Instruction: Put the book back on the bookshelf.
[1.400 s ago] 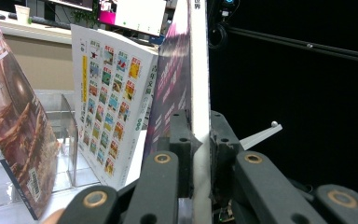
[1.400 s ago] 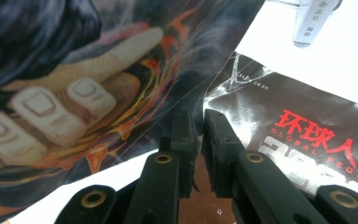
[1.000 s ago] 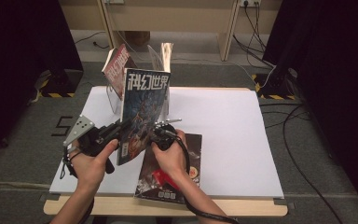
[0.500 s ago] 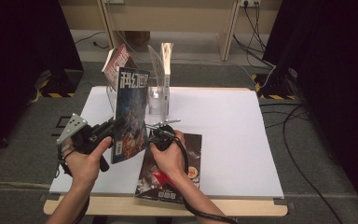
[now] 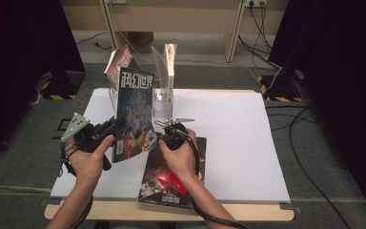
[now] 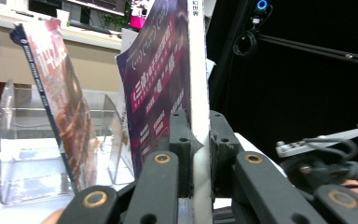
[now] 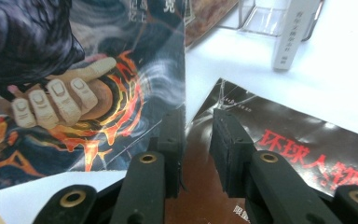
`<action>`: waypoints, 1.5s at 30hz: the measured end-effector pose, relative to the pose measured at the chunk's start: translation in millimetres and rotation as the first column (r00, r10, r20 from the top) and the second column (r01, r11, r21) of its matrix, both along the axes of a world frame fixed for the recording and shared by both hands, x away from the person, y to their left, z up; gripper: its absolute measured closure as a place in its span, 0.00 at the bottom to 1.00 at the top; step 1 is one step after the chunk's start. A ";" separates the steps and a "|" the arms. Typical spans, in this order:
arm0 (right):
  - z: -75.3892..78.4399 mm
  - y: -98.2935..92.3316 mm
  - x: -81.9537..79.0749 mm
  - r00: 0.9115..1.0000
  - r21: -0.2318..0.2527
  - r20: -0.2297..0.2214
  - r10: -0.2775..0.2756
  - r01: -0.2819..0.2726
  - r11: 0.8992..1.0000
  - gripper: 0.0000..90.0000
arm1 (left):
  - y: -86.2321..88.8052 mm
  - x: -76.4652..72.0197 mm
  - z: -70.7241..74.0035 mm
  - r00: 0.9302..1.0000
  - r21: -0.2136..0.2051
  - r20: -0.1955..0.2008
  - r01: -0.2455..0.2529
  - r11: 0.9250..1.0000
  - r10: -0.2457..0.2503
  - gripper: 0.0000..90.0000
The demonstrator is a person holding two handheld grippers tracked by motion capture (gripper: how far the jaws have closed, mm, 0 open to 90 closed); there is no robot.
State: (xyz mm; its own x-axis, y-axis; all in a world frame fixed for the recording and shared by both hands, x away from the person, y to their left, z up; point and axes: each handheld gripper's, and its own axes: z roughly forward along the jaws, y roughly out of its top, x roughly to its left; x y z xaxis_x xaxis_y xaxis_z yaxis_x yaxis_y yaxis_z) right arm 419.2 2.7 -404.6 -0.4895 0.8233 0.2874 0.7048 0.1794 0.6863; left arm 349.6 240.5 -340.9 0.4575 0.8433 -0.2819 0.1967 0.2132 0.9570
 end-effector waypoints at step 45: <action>-11.9 -54.7 -3.3 0.997 0.001 0.005 -0.080 0.080 0.997 0.79 | 6.5 71.9 -2.2 0.992 0.030 -0.018 -0.124 0.992 0.124 0.91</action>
State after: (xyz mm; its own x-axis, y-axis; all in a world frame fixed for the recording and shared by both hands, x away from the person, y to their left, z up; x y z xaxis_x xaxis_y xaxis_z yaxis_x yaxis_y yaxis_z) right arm 415.8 -52.0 -416.5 -0.4231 0.8598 0.2858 0.7135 0.1217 0.6900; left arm 421.6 247.0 -343.1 0.3437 0.9010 -0.2648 0.1889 0.2099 0.9593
